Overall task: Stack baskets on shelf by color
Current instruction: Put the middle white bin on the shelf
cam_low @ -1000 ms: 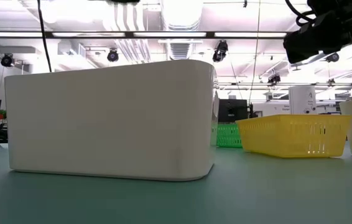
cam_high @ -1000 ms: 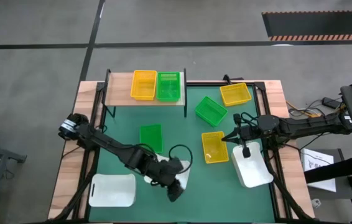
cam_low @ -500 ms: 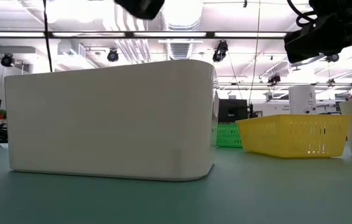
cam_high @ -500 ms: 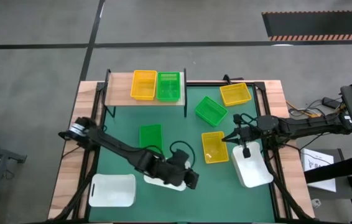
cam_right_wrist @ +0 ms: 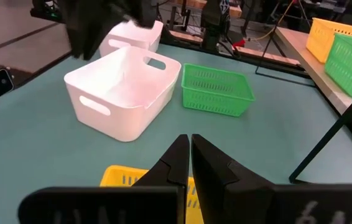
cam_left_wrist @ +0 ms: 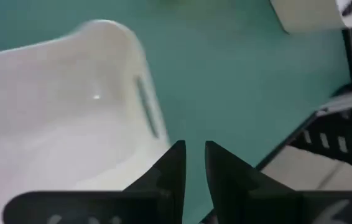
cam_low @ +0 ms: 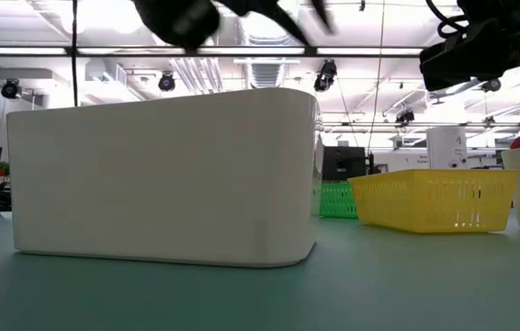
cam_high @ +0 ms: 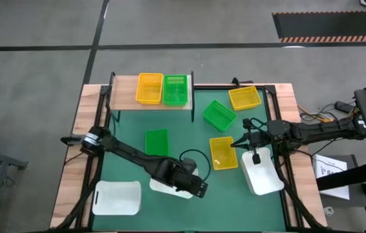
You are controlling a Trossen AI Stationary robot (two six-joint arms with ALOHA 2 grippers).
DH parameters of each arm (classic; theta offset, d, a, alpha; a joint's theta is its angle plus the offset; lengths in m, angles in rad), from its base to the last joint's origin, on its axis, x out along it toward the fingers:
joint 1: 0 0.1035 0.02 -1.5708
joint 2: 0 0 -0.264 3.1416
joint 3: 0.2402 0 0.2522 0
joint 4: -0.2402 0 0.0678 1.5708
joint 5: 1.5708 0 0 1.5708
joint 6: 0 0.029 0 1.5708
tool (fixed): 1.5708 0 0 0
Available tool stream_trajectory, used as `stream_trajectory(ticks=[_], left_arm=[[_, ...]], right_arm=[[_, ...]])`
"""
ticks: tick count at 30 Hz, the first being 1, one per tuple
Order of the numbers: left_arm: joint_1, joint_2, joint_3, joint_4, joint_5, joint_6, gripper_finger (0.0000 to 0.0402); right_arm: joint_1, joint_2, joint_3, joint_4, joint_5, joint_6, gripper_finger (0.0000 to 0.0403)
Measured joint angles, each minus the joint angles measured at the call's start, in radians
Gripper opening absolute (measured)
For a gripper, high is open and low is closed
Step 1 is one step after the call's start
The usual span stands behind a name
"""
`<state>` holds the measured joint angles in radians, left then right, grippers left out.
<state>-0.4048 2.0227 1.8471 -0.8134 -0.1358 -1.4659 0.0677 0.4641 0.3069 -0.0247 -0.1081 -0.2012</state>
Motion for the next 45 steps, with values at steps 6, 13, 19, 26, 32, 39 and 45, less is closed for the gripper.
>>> stream_trajectory(ticks=[6, 13, 19, 26, 32, 39, 45], left_arm=[[0.015, 0.019, -0.003, 0.099, 0.076, 0.042, 0.0085], [0.029, 0.032, -0.006, 0.053, 0.078, 0.063, 0.016], [0.041, 0.037, -0.021, 0.017, 0.077, 0.061, 0.0179], [0.052, 0.054, -0.057, 0.027, 0.075, 0.067, 0.018], [0.052, 0.054, -0.151, 0.084, 0.076, 0.066, 0.018], [0.05, 0.054, -0.169, 0.125, 0.09, 0.116, 0.0157], [0.039, 0.054, -0.165, 0.143, 0.113, 0.116, 0.0041]], right_arm=[[0.0, 0.0, 0.0, -0.001, 0.0, 0.002, 0.0011], [0.0, -0.001, 0.0, -0.001, 0.0, 0.004, 0.0011], [0.0, -0.005, 0.0, -0.001, 0.0, 0.008, 0.0011], [0.0, -0.005, 0.0, -0.001, 0.0, 0.008, 0.0011], [0.0, -0.005, 0.0, -0.001, 0.001, 0.008, 0.0011], [0.0, -0.005, 0.0, 0.0, 0.003, 0.008, 0.0011], [0.0, -0.005, 0.0, 0.0, 0.004, 0.007, 0.0011]])
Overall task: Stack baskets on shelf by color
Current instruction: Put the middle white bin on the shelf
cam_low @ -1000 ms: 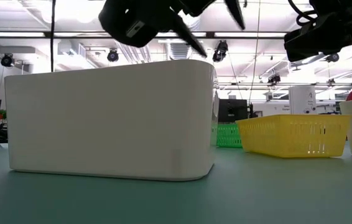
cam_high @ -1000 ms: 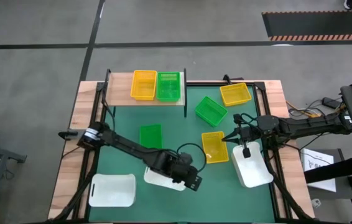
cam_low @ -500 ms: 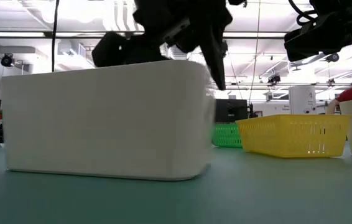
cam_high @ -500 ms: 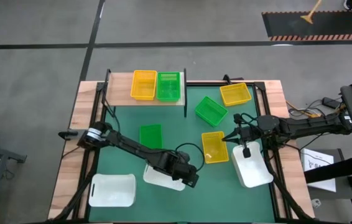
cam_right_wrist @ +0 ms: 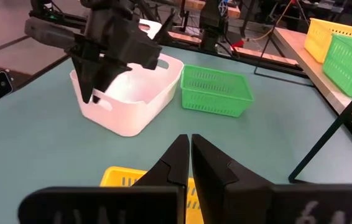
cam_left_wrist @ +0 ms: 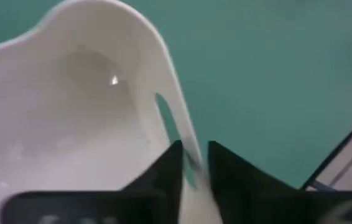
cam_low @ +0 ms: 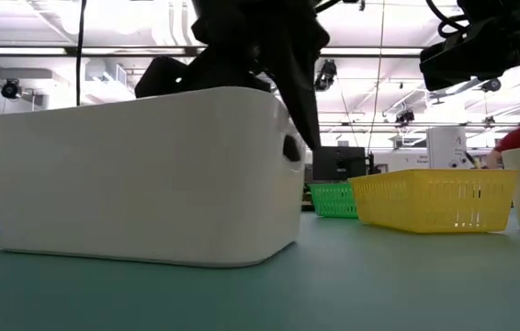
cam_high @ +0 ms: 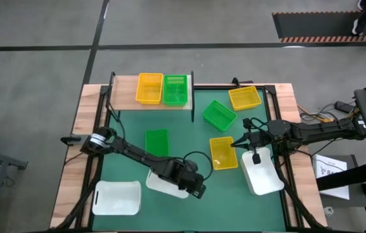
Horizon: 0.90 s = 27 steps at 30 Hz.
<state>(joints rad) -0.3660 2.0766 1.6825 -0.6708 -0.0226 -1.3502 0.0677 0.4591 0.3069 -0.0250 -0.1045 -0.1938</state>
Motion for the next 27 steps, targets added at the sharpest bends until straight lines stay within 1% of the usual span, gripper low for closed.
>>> stream_trajectory(ticks=[1, 2, 5, 7, 10, 12, 13, 17, 18, 21, 23, 25, 26, 27], left_arm=[[-0.002, 0.0, 0.001, 0.006, 0.01, -0.001, 0.0022], [-0.004, 0.0, 0.008, 0.008, 0.016, 0.0, 0.0012], [-0.008, -0.001, 0.04, 0.01, 0.054, 0.037, 0.001], [-0.012, -0.011, 0.063, 0.007, 0.098, 0.079, 0.0006], [-0.021, -0.044, 0.111, -0.016, 0.147, 0.189, 0.0002], [-0.027, -0.075, 0.147, -0.041, 0.157, 0.319, 0.0001], [-0.035, -0.097, 0.165, -0.058, 0.168, 0.414, 0.0], [-0.074, -0.17, 0.233, -0.212, 0.163, 0.885, 0.0], [-0.088, -0.194, 0.249, -0.286, 0.132, 0.977, 0.0], [-0.112, -0.266, 0.291, -0.526, -0.019, 1.144, 0.0], [-0.121, -0.317, 0.302, -0.7, -0.17, 1.179, 0.0], [-0.126, -0.371, 0.304, -0.831, -0.317, 1.179, 0.0], [-0.126, -0.4, 0.3, -0.891, -0.381, 1.176, 0.0], [-0.126, -0.434, 0.291, -0.908, -0.437, 1.18, 0.0]], right_arm=[[0.0, 0.0, 0.0, 0.0, 0.0, 0.0, 0.0011], [0.0, 0.0, 0.0, 0.0, 0.0, 0.0, 0.0011], [0.0, 0.0, 0.0, 0.0, 0.0, 0.0, 0.0011], [0.0, 0.0, 0.0, 0.0, 0.0, 0.0, 0.0011], [0.0, 0.0, 0.0, 0.0, 0.0, 0.001, 0.0011], [0.0, 0.0, 0.0, 0.0, 0.0, 0.001, 0.0011], [0.0, 0.0, 0.0, 0.0, 0.0, 0.001, 0.0011], [0.0, 0.0, 0.0, -0.001, 0.0, 0.003, 0.0011], [0.0, 0.0, 0.0, 0.0, 0.0, 0.003, 0.0011], [0.0, 0.0, 0.0, 0.001, 0.0, 0.003, 0.0011], [0.0, 0.0, 0.0, 0.001, 0.0, 0.014, 0.0011], [0.0, 0.0, 0.0, 0.006, 0.0, 0.017, 0.0011], [0.0, 0.0, 0.0, 0.008, 0.0, 0.017, 0.0011], [0.0, 0.0, 0.0, 0.01, 0.0, 0.018, 0.0011]])
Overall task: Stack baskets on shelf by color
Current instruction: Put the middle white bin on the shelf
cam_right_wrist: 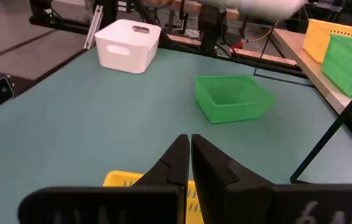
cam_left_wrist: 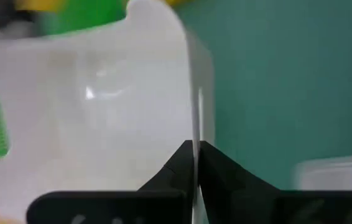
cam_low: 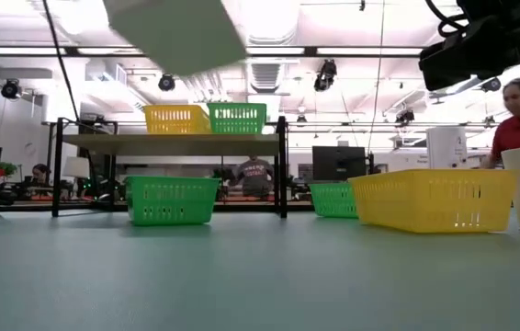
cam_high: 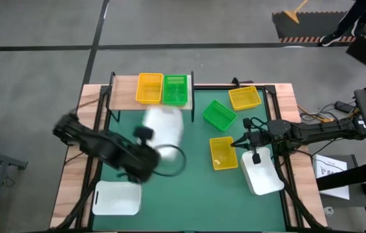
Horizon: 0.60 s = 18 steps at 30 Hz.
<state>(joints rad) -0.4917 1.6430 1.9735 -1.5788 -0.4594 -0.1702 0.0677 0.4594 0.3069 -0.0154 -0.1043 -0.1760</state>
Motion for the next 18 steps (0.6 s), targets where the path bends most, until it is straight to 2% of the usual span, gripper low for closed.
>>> stream_trajectory(ticks=[4, 9, 14, 18], left_arm=[[0.02, -0.147, -0.05, 0.046, -0.145, 0.154, 0.0], [0.08, -0.278, -0.079, 0.01, -0.293, 0.185, 0.0], [0.213, -0.397, -0.131, 0.009, -0.311, 0.251, 0.0], [0.36, -0.479, -0.22, 0.008, -0.278, 0.319, 0.0]], right_arm=[[0.0, 0.0, 0.0, 0.016, 0.0, 0.001, 0.0011], [0.0, 0.0, 0.0, 0.062, 0.0, -0.012, 0.0011], [0.0, 0.0, 0.0, 0.096, 0.0, -0.044, 0.0011], [0.0, 0.0, 0.0, 0.112, 0.0, -0.056, 0.0011]])
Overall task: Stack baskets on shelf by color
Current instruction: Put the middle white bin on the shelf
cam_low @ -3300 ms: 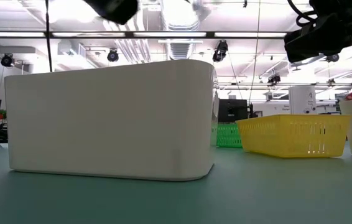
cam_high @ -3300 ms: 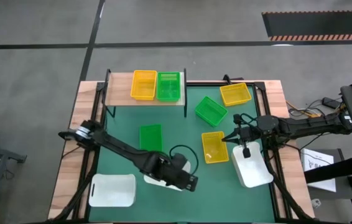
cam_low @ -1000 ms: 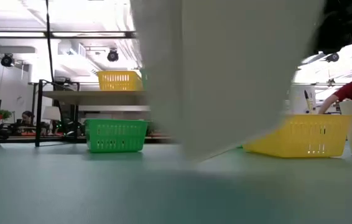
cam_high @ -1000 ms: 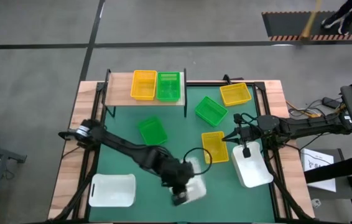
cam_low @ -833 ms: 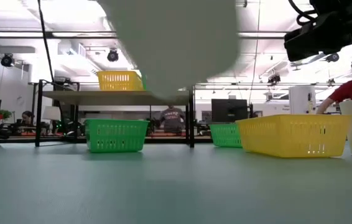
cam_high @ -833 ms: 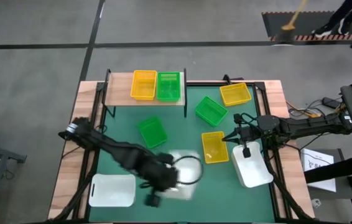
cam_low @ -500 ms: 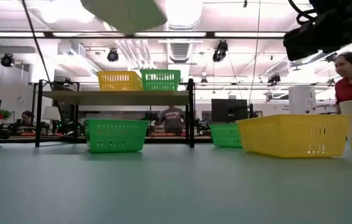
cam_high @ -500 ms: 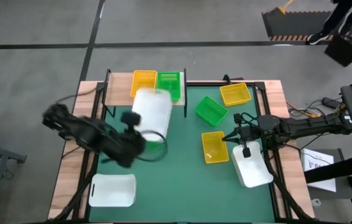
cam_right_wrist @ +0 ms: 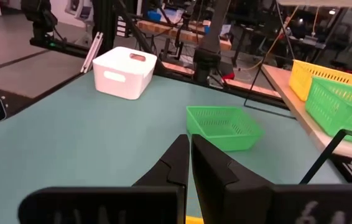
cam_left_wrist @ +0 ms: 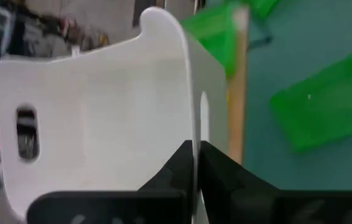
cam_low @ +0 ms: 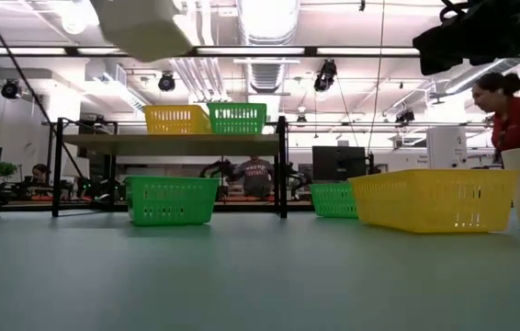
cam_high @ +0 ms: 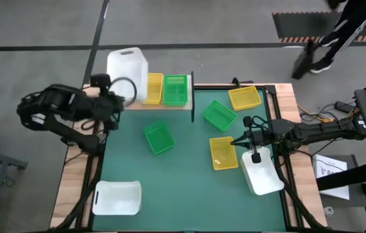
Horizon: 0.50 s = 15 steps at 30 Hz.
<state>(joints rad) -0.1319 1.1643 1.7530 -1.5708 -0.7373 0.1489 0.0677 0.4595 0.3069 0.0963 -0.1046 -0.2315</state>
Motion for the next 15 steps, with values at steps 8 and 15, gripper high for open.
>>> stream_trajectory(ticks=[8, 15], left_arm=[[0.259, -0.105, -0.192, 0.0, 0.06, 0.176, 0.0], [0.395, -0.113, -0.303, 0.014, 0.152, 0.298, 0.0]], right_arm=[[0.0, 0.0, 0.0, 0.013, 0.0, -0.004, 0.0011], [0.0, 0.0, 0.0, 0.022, 0.0, -0.004, 0.0011]])
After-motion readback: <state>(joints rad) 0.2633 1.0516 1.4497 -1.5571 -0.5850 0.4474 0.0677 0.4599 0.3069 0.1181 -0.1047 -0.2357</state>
